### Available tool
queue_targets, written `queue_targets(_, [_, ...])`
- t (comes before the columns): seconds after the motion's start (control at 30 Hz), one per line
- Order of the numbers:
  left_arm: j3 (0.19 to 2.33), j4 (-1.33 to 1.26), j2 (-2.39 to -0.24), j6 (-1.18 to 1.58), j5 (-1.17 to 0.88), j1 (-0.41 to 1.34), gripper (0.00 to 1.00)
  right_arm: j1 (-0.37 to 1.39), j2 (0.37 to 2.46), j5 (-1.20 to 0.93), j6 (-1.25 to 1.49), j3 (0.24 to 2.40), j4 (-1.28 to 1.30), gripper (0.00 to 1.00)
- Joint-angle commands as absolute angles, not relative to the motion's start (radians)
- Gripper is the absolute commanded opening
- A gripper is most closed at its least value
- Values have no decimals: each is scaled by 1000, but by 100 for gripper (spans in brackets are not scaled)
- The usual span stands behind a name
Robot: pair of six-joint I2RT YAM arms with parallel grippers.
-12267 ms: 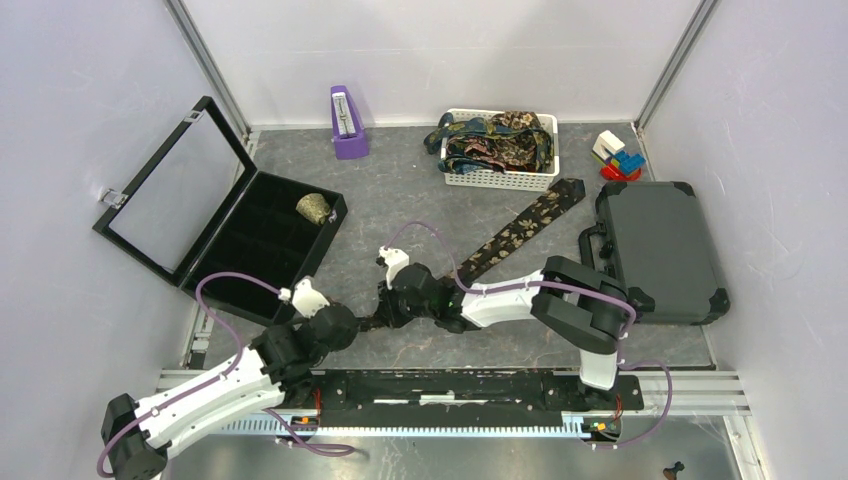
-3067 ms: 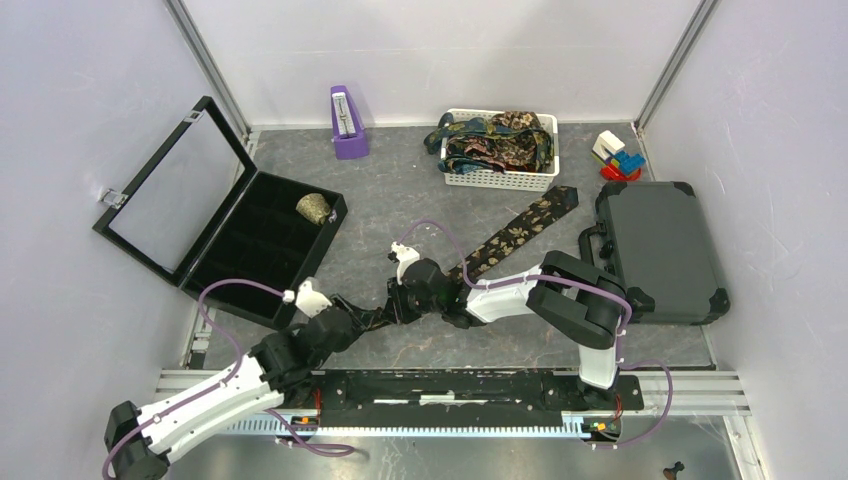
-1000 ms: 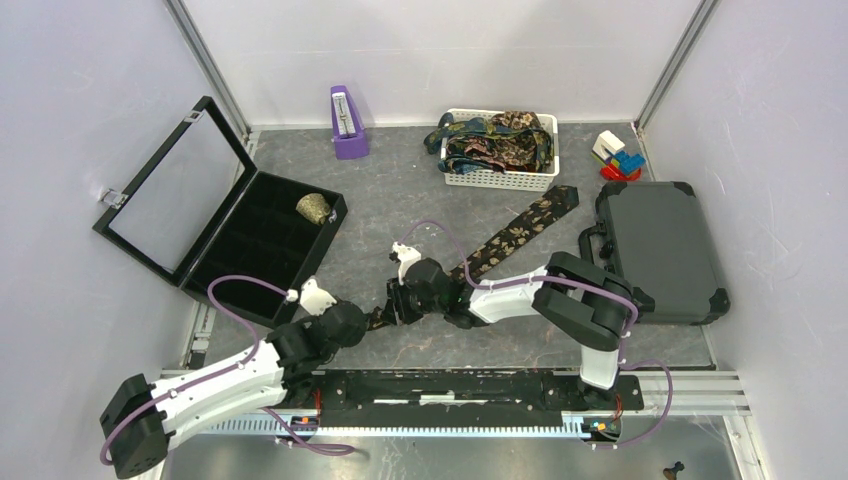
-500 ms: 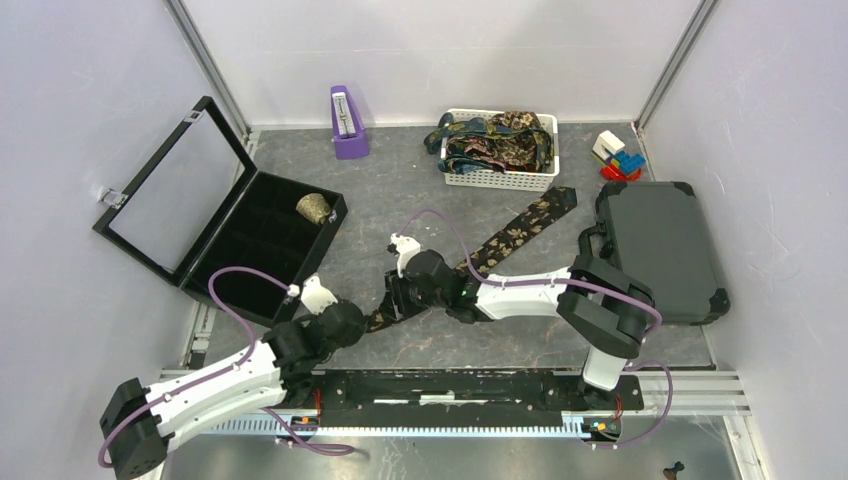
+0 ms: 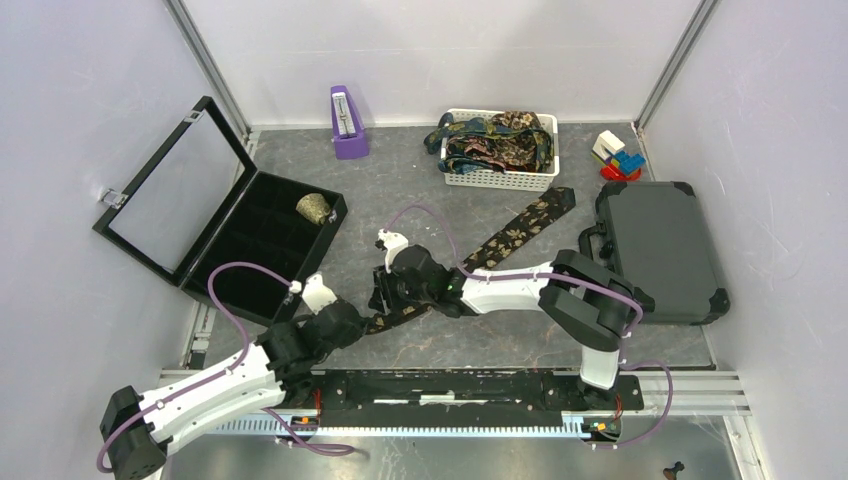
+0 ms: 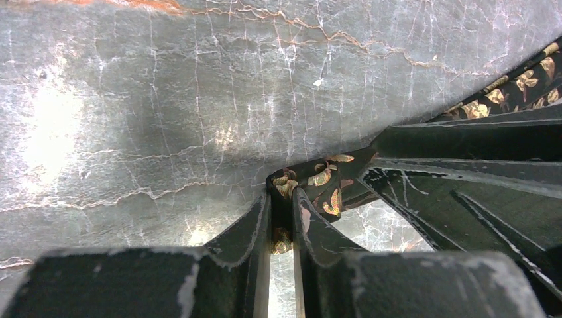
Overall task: Roll the ties
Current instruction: Roll the tie at the center of the board.
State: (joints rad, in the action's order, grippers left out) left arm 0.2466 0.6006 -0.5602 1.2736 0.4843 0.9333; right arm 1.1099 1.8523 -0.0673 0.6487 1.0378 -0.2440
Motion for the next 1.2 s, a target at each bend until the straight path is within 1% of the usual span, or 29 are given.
queue_targets(0.0, [281, 617, -560, 1209, 477, 935, 2, 1115, 1884, -69, 641, 1064, -247, 35])
queue_targets(0.23, [287, 627, -562, 1210, 490, 935, 2, 1115, 1936, -52, 636, 1070, -216, 35])
queue_targets(0.33, [287, 629, -560, 1211, 494, 935, 2, 1115, 1944, -40, 643, 1057, -198, 33])
queue_targets(0.57, [279, 634, -555, 1222, 503, 936, 2, 1118, 1899, -30, 662, 1009, -191, 32])
queue_targets(0.73, [279, 640, -557, 1229, 517, 934, 2, 1121, 1861, 23, 667, 1005, -136, 31])
queue_targets(0.97, [281, 639, -562, 1229, 518, 935, 2, 1124, 1836, 54, 672, 982, -123, 31])
queue_targets(1.17, [278, 640, -561, 1229, 519, 935, 2, 1116, 1830, 106, 638, 1038, -86, 31])
